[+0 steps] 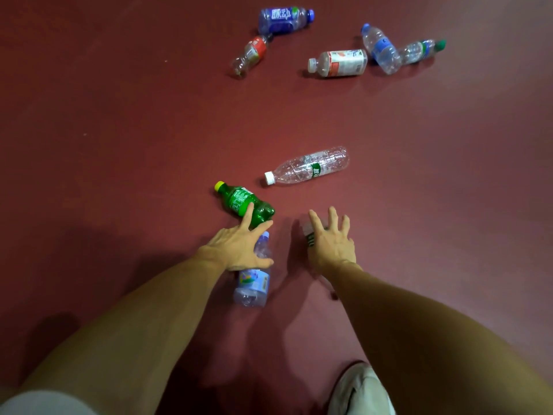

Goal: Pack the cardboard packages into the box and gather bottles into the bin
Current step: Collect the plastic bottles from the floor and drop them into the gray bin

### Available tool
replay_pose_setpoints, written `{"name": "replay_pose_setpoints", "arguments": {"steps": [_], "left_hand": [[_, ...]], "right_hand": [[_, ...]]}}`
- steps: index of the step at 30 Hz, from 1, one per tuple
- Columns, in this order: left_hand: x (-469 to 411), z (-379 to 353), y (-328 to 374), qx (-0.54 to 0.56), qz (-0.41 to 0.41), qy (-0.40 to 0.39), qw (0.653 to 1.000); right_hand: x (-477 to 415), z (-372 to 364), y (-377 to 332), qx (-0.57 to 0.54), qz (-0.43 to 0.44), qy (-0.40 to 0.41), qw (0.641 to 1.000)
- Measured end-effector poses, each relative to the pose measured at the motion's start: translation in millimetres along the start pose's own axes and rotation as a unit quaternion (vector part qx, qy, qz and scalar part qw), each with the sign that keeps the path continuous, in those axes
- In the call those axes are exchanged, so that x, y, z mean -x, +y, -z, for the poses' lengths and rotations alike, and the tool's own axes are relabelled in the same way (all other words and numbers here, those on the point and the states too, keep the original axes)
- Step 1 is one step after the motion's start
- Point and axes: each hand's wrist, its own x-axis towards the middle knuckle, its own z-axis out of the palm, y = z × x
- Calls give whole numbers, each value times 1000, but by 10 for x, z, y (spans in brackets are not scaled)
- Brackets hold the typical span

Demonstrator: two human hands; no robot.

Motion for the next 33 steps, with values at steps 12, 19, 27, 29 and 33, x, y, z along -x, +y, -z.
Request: {"name": "replay_pose_setpoints", "arguments": {"steps": [12, 19, 27, 29, 33], "left_hand": [[82, -7, 33, -42, -12, -32, 999], [124, -20, -4, -50, -7, 11, 999], [130, -64, -33, -40, 14, -21, 999], [111, -65, -1, -25, 12, -12, 1000], [86, -12, 17, 9, 13, -14, 1000]], "right_hand": [[104, -14, 79, -1, -6, -26, 1000], [111, -27, 37, -19, 10, -25, 999], [149, -89, 44, -13, 0, -49, 999], [156, -101, 72, -9, -4, -57, 998], [153, -41, 46, -11, 4, -63, 998]]}}
